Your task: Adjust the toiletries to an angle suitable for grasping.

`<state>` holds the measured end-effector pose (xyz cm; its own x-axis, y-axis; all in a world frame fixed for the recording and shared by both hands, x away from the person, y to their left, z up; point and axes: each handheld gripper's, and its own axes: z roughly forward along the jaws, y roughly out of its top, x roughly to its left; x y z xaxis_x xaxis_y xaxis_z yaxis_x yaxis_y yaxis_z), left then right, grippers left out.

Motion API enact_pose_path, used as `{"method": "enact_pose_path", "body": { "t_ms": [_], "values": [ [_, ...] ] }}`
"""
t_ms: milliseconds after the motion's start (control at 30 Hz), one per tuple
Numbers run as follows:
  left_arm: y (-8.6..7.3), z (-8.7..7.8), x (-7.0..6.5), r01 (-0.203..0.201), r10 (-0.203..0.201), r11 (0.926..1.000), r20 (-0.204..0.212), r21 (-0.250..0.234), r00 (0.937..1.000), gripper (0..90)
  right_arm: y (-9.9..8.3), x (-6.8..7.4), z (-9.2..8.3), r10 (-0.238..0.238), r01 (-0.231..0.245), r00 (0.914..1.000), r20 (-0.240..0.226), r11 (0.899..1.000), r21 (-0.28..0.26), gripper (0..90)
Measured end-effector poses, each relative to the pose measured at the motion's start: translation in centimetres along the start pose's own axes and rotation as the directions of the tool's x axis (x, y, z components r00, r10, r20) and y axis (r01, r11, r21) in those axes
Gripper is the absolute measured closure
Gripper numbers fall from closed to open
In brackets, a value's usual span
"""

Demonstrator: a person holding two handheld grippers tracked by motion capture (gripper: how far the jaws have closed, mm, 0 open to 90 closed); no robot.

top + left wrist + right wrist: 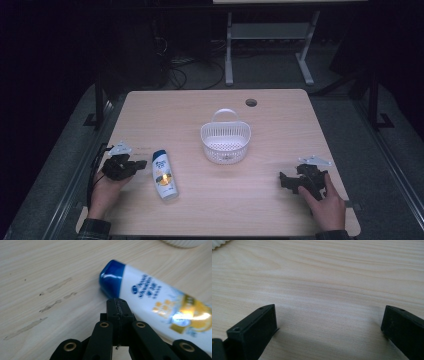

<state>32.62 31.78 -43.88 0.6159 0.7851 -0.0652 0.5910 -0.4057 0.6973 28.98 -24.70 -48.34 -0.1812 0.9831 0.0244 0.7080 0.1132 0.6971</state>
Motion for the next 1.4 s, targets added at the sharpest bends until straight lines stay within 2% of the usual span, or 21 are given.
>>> {"method": "enact_pose_path", "body": {
  "t_ms": [200, 267, 467, 633, 900, 1200, 1333, 1400],
  "values": [
    [0.0, 1.4, 1.3, 0.027, -0.027, 0.9994, -0.024, 0.02, 0.9994, 89.7, 0.0, 0.0, 0.0, 0.0, 0.0, 1.0, 0.0, 1.0, 0.0, 0.0],
    [0.1, 1.8, 1.5, 0.04, -0.04, 0.9991, -0.023, 0.011, 0.9989, 89.7, 0.0, 0.0, 0.0, 0.0, 0.0, 1.0, 0.0, 1.0, 0.0, 0.0],
    [0.6, 2.7, 1.5, 0.035, -0.034, 0.999, -0.027, 0.027, 0.9991, 89.7, 0.0, 0.0, 0.0, 0.004, -0.004, 1.0, 0.0, 1.0, 0.001, 0.0],
    [1.7, 3.6, 1.0, 0.013, -0.012, 0.9995, -0.031, 0.028, 0.9994, 89.7, 0.0, 0.0, 0.0, 0.005, -0.005, 1.0, 0.0, 1.0, 0.001, 0.0],
    [2.2, 4.2, 0.7, 0.008, -0.008, 0.9994, -0.014, 0.033, 0.9999, 89.7, 0.0, 0.0, 0.0, 0.005, -0.005, 1.0, 0.0, 1.0, 0.001, 0.0],
    [3.7, 5.3, -0.5, -0.013, 0.013, 0.9997, 0.013, 0.022, 0.9998, 89.7, 0.0, 0.0, 0.0, 0.005, -0.005, 1.0, 0.0, 1.0, 0.001, 0.0],
    [3.9, 5.8, -0.9, -0.021, 0.02, 0.9994, 0.027, 0.029, 0.9994, 89.7, 0.0, 0.0, 0.0, 0.005, -0.005, 1.0, 0.0, 1.0, 0.001, 0.0],
    [4.3, 6.2, -1.3, -0.039, 0.038, 0.9985, 0.036, 0.039, 0.9986, 89.7, 0.0, 0.0, 0.0, 0.005, -0.005, 1.0, 0.0, 1.0, 0.001, 0.0]
  ]
}}
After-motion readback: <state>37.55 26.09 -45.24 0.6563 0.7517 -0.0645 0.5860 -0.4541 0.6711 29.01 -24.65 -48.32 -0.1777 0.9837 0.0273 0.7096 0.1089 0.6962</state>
